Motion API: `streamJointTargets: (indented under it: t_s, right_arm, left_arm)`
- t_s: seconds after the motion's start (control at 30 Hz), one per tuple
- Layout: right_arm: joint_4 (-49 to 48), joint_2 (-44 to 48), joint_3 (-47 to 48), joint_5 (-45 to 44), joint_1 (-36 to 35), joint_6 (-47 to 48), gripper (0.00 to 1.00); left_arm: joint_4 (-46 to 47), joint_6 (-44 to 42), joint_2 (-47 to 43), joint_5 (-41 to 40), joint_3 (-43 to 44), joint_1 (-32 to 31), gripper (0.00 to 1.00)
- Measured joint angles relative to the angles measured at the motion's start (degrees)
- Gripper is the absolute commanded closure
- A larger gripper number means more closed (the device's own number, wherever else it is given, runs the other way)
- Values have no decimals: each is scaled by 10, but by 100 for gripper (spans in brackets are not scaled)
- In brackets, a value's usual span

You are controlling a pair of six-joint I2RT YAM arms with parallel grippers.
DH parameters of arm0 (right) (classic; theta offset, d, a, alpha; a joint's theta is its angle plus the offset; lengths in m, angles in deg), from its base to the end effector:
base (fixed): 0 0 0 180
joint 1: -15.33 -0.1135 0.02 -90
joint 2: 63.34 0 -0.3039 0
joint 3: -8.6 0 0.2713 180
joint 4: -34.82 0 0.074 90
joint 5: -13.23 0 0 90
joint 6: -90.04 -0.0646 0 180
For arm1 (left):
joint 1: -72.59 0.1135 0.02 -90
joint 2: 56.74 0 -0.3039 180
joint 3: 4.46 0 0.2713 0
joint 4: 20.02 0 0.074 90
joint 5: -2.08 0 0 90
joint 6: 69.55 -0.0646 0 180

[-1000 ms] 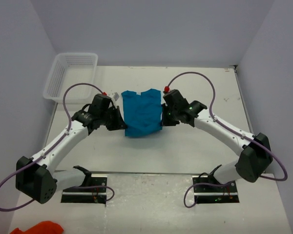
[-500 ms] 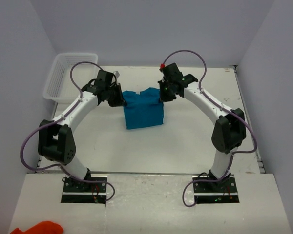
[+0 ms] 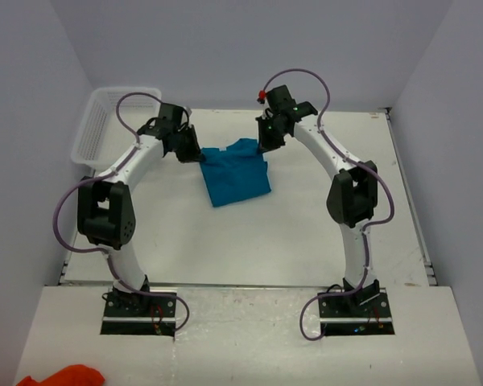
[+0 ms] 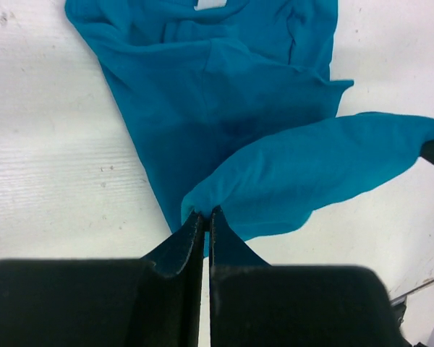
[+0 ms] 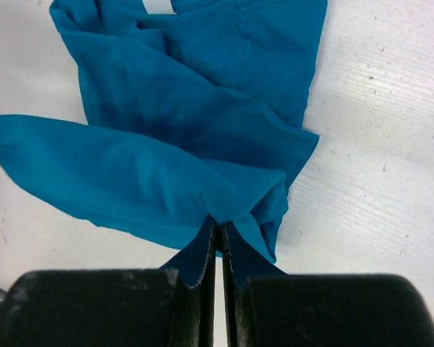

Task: Fold and stack the t-shirts
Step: Fold the long partially folded tshirt into a neat square

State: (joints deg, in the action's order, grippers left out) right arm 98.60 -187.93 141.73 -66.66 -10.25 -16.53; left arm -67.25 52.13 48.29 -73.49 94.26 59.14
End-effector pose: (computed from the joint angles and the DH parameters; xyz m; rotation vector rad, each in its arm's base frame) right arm 0.4815 0.2431 0.2909 -0.2751 2.5781 0.5056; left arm 0.4335 -0.1202 0.2674 -0.3022 2.5623 -0.6272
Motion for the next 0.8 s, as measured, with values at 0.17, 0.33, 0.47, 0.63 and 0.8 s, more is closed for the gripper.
streamJointTargets:
  t_s: [0.17, 0.33, 0.47, 0.63, 0.8]
  right_arm:
    - [16, -41, 45, 21, 7, 11, 100]
    - [21, -82, 107, 48, 7, 25, 100]
    - [19, -115, 141, 74, 14, 34, 100]
    - [18, -155, 157, 106, 29, 40, 58]
    - [14, -184, 176, 119, 44, 54, 10]
  left_arm:
    - [-3, 0, 2, -3, 21, 16, 100]
    - [1, -3, 24, -6, 58, 30, 100]
    - [12, -4, 61, -8, 73, 38, 100]
    - [21, -4, 128, -8, 95, 44, 100]
    - [55, -9, 167, -21, 96, 48, 72]
